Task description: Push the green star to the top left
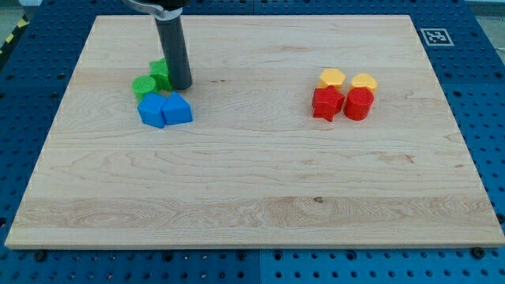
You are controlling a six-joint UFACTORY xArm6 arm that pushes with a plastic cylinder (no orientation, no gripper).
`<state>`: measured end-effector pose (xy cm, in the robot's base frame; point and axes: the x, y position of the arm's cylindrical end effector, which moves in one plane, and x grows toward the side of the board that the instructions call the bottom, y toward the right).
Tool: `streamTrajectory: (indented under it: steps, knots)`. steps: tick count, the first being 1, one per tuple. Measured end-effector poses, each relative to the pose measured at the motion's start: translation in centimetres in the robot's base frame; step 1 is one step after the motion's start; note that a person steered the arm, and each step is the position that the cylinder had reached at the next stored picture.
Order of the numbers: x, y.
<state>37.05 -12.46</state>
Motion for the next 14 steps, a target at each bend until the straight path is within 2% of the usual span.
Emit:
streamTrajectory:
  steps: [2, 3, 5, 6, 9, 11, 13, 14]
  knots:
    - [-4.3, -1.5]
    - [-5.0, -1.8]
    - [0.3, -1.9]
    - [-0.1, -4.6]
    - [-5.3, -5.3]
    - [-2.4, -5.6]
    - [-8.8, -5.5]
    - [-6.7, -5.5]
